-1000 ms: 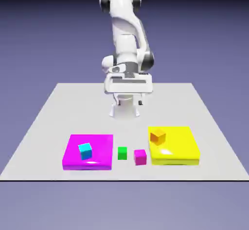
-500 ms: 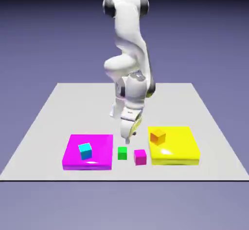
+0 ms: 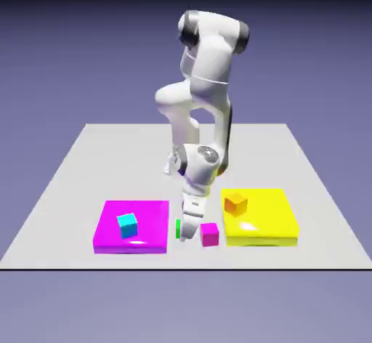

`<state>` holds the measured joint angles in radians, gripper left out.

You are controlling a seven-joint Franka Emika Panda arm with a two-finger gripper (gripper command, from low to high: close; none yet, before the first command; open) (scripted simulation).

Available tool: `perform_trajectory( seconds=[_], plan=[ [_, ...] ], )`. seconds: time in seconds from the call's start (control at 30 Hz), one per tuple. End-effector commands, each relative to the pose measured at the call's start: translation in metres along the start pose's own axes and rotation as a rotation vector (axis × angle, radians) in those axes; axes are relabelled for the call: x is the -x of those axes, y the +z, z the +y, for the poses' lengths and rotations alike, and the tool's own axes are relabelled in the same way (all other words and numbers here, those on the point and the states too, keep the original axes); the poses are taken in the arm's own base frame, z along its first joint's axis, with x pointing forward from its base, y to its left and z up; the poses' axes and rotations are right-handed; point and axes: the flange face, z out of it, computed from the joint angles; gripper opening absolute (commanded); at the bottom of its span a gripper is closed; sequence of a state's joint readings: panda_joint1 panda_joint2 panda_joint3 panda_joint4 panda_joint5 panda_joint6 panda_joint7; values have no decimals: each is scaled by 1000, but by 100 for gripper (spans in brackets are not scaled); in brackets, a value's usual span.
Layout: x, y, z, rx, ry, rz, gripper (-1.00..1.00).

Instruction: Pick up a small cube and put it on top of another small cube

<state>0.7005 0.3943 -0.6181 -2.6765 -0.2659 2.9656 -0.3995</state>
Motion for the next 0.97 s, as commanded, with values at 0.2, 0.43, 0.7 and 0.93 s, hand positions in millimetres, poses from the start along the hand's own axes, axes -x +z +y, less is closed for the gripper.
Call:
perform_trajectory(
  seconds=[0.2,0.43,0.7,0.93],
  plan=[
    [4,-58,2,-4,0,1,-100],
    [33,-88,120,-47,293,-65,-100],
    [79,-89,197,-103,505,-97,-100],
    [79,-77,195,-103,505,-97,100]
  ],
)
